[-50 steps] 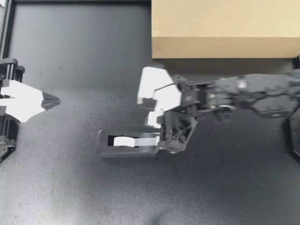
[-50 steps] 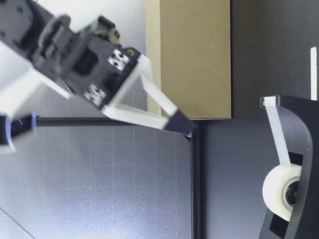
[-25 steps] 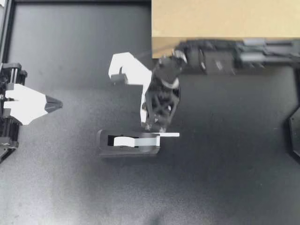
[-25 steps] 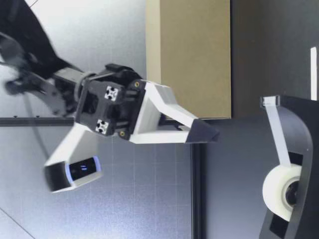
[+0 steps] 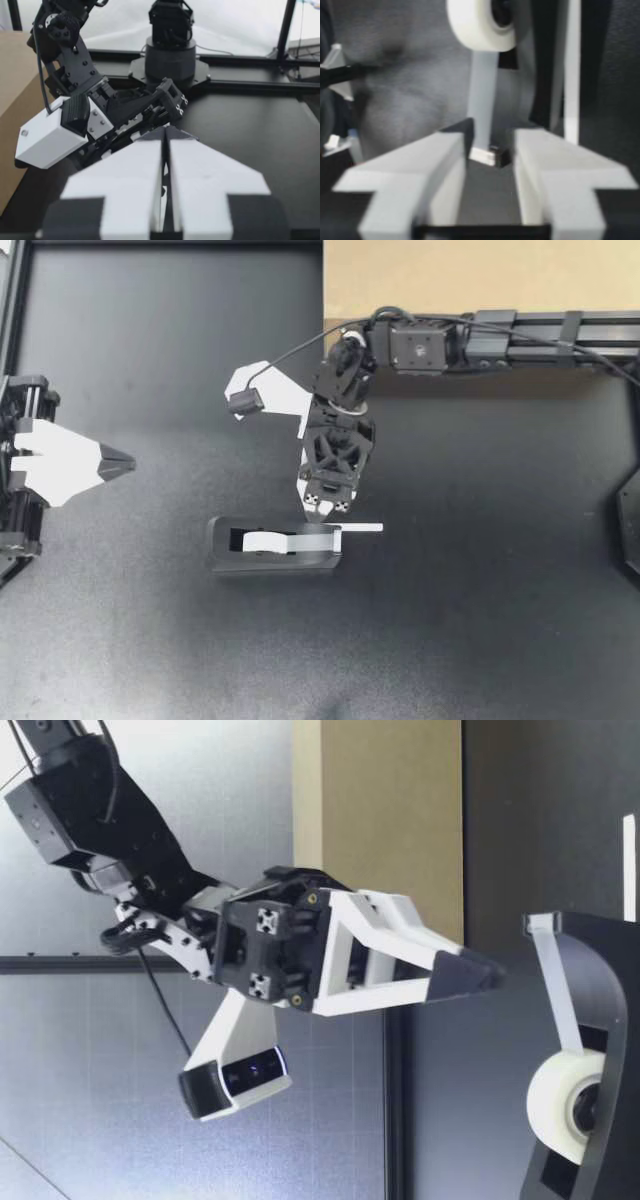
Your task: Cut a small piece of tape from the tape dispenser then place it on the cardboard box's edge.
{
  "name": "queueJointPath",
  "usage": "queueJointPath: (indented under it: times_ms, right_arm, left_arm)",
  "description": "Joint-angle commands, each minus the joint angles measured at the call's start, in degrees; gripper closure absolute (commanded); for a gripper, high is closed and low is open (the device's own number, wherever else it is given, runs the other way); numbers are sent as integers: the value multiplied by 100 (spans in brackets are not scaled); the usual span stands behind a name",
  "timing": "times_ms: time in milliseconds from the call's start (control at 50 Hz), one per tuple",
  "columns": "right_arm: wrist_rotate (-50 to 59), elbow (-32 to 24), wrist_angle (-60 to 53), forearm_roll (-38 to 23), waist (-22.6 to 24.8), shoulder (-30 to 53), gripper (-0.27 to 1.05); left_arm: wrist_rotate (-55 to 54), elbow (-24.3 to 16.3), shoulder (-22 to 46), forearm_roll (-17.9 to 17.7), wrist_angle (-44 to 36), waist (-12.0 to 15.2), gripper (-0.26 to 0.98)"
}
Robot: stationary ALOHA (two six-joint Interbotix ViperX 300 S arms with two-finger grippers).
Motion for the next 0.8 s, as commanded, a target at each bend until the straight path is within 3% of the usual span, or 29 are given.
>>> queueJointPath:
  times_ms: [0, 780]
  right_arm:
    - [26, -141, 9, 35, -9, -53, 39]
    - [62, -246, 264, 492, 70, 334, 40]
  left_arm:
    - [0, -62, 62, -9, -44, 18, 84]
    - [0, -53, 88, -9, -44, 18, 84]
